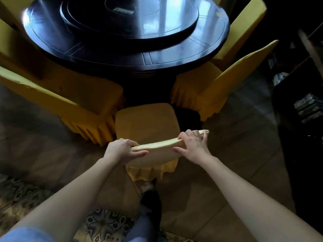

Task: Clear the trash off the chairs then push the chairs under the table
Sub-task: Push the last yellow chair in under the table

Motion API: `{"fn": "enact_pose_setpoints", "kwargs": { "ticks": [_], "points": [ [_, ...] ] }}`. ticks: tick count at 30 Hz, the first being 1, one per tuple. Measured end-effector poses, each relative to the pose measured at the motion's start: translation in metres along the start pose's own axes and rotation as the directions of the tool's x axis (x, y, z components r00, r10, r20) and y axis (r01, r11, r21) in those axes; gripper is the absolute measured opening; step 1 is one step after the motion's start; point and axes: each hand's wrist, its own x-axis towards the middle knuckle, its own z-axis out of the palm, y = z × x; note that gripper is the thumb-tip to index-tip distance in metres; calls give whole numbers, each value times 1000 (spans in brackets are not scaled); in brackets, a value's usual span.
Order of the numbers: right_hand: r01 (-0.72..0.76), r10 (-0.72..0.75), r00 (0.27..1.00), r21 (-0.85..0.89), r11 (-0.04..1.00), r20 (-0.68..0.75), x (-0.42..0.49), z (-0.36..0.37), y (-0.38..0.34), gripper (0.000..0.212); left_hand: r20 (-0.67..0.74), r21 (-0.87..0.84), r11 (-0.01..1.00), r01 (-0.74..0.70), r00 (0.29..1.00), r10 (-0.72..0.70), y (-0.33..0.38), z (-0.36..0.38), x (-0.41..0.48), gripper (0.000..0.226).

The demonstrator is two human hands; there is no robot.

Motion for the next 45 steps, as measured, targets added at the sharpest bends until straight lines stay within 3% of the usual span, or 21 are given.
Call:
{"fn": "enact_pose_setpoints", "kwargs": {
  "ticks": [20,32,37,40,42,45],
  "points": [
    [-91,91,994,-2,996,61,197,-30,-19,48,-28,-29,999,-39,999,38,-66,-73,197,85],
    [-108,112,987,-39,993,115,217,-31,-29,49,-46,-40,997,-59,997,57,-82,-83,216,87],
    [-101,107,976,-37,994,191,214,-42,-38,46,14,-66,998,11,1000,-10,-77,-87,208,84],
    [-89,77,970,44,995,229,211,-57,-37,42,119,-114,990,83,990,-69,-76,-91,203,68],
    [-65,40,975,108,992,218,211,-70,-31,44,167,-104,989,108,982,-90,-74,-95,199,57],
    [29,-32,989,21,999,141,213,-93,-24,49,220,-133,980,145,969,-114,-59,-108,193,55]
  ]
}}
